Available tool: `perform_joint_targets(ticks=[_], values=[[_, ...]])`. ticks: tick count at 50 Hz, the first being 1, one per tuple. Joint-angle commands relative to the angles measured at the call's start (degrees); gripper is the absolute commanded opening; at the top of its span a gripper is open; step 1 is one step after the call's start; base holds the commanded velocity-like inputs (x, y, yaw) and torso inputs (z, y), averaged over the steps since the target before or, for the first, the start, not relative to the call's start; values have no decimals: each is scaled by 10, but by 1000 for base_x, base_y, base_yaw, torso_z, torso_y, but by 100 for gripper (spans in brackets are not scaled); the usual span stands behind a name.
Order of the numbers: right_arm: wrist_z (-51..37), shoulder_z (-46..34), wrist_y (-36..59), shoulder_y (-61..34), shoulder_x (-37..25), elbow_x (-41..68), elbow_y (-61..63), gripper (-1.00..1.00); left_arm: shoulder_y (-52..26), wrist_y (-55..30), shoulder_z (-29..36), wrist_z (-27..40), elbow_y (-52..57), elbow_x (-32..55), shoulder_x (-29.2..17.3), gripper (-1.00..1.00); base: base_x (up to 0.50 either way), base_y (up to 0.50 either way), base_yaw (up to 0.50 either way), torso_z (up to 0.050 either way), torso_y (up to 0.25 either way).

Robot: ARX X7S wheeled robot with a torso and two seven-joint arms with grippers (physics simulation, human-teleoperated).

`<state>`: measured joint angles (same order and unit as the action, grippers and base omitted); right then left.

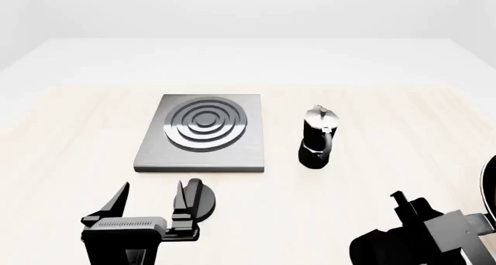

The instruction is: Put the frying pan on the stove.

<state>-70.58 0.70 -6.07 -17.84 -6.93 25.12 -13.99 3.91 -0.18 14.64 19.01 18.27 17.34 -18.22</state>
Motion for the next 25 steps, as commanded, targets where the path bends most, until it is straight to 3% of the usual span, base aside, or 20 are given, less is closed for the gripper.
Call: perform_joint_targets(ticks=[1,25], values=[[-8,-31,18,4,-17,-44,69,-100,1,4,1,1,-2,2,-1,100,0,0,0,0,0],[48,-88,6,14,-32,-50,138,-100,0,-2,5,7,8,3,-7,100,0,0,0,0,1]])
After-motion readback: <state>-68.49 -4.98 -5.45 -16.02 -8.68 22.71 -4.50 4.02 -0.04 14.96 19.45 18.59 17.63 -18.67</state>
